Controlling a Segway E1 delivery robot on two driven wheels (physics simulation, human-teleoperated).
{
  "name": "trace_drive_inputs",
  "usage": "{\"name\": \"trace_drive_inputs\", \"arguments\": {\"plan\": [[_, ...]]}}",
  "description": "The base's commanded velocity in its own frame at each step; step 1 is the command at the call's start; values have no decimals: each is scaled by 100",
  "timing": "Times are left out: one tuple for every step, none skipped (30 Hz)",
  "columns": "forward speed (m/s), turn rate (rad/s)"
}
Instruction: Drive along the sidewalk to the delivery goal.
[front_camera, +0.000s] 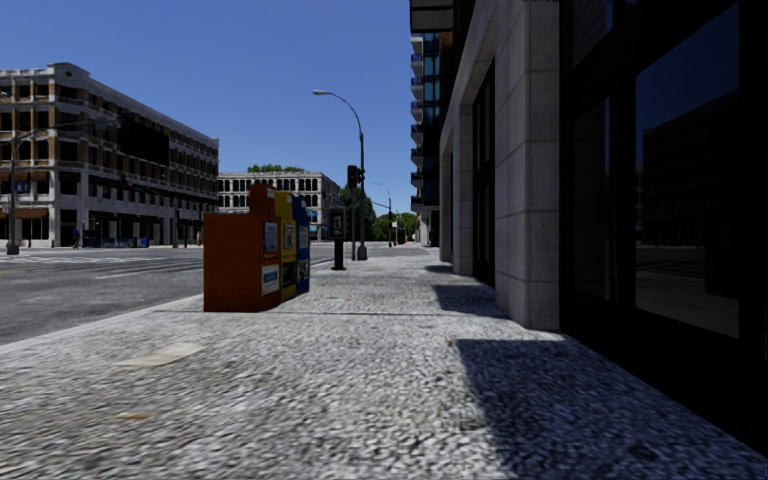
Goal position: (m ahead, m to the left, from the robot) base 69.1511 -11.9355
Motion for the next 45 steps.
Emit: {"name": "trace_drive_inputs", "arguments": {"plan": [[200, 0], [200, 0], [200, 0], [200, 0], [200, 0], [200, 0], [200, 0], [200, 0], [200, 0], [200, 0], [200, 0], [200, 0], [200, 0], [200, 0], [200, 0], [200, 0], [200, 0], [200, 0], [200, 0], [200, 0], [200, 0], [200, 0], [200, 0], [200, 0], [200, 0], [200, 0], [200, 0], [200, 0], [200, 0], [200, 0], [200, 0], [200, 0], [200, 0], [200, 0], [200, 0], [200, 0], [200, 0], [200, 0], [200, 0], [200, 0], [200, 0], [200, 0], [200, 0], [200, 0], [200, 0]]}}
